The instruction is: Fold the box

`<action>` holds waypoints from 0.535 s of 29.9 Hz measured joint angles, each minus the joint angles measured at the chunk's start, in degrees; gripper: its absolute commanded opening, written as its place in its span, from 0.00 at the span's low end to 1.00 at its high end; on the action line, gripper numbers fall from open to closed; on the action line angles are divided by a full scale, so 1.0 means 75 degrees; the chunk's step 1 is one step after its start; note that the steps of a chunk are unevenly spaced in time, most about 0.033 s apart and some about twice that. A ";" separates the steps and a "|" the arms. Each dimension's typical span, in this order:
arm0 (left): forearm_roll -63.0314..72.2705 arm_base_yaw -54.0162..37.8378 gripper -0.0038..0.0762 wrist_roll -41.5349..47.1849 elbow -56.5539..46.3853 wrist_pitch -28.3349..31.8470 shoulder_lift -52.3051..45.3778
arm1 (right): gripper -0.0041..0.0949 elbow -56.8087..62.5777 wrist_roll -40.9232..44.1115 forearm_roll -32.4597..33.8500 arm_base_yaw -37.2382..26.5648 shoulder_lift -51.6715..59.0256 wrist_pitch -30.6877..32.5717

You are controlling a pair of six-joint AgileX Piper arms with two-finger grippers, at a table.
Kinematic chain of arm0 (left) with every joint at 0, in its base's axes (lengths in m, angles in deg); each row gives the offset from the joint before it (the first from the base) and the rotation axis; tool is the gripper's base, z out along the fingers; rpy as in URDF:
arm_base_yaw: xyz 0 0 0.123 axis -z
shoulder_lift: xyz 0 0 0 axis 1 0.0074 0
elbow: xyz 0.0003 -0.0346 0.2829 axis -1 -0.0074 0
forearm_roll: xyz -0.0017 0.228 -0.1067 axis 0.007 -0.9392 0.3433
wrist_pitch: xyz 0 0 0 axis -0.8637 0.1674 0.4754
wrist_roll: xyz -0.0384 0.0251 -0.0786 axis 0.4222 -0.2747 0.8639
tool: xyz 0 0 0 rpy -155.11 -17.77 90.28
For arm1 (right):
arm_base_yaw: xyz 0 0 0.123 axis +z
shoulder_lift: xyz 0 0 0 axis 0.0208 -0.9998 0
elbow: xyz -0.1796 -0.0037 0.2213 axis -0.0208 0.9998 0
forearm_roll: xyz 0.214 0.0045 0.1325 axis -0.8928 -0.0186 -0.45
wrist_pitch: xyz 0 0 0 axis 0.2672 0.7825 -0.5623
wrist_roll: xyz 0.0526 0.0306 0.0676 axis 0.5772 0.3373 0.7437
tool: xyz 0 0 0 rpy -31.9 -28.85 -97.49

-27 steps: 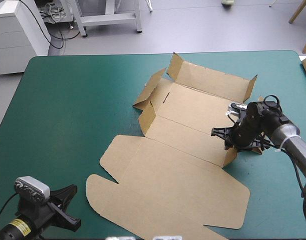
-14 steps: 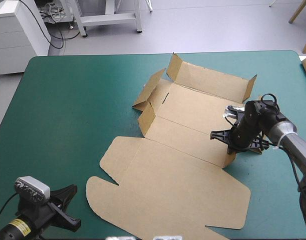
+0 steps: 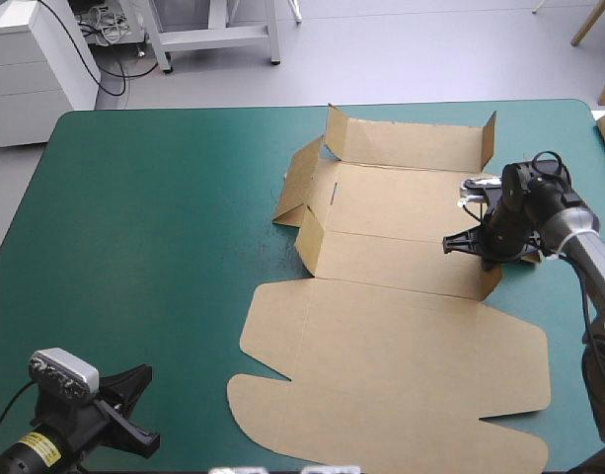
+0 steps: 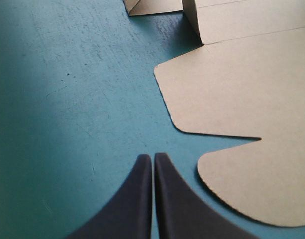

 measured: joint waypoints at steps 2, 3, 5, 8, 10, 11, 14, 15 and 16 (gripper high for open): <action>0.0000 0.0000 0.04 -0.0002 0.0000 0.0000 0.0000 | 0.02 -0.0420 -0.0333 0.0129 -0.0138 -0.0288 0.0158; 0.0000 0.0000 0.04 -0.0002 0.0000 0.0000 0.0000 | 0.02 -0.0591 -0.0441 0.0194 -0.0165 -0.0448 0.0204; 0.0000 0.0000 0.04 -0.0002 0.0000 0.0000 0.0000 | 0.02 -0.1025 -0.0759 0.0323 -0.0192 -0.0786 0.0261; 0.0000 0.0000 0.04 -0.0002 0.0000 0.0000 0.0000 | 0.02 -0.1650 -0.1251 0.0293 -0.0200 -0.1275 0.0302; 0.0000 0.0000 0.04 -0.0002 0.0000 0.0000 0.0000 | 0.02 -0.2068 -0.1593 0.0273 -0.0147 -0.1590 0.0309; 0.0000 0.0000 0.04 -0.0002 0.0000 0.0000 0.0000 | 0.02 -0.2260 -0.1750 0.0273 -0.0100 -0.1756 0.0307; 0.0000 0.0000 0.04 -0.0002 0.0000 0.0000 0.0000 | 0.02 -0.2747 -0.2200 0.0299 0.0151 -0.2227 0.0327; 0.0000 0.0000 0.04 -0.0002 0.0000 0.0000 0.0000 | 0.02 -0.2915 -0.2346 0.0299 0.0272 -0.2374 0.0337; 0.0000 0.0000 0.04 -0.0002 0.0000 0.0000 0.0000 | 0.02 -0.3053 -0.2449 0.0299 0.0409 -0.2491 0.0337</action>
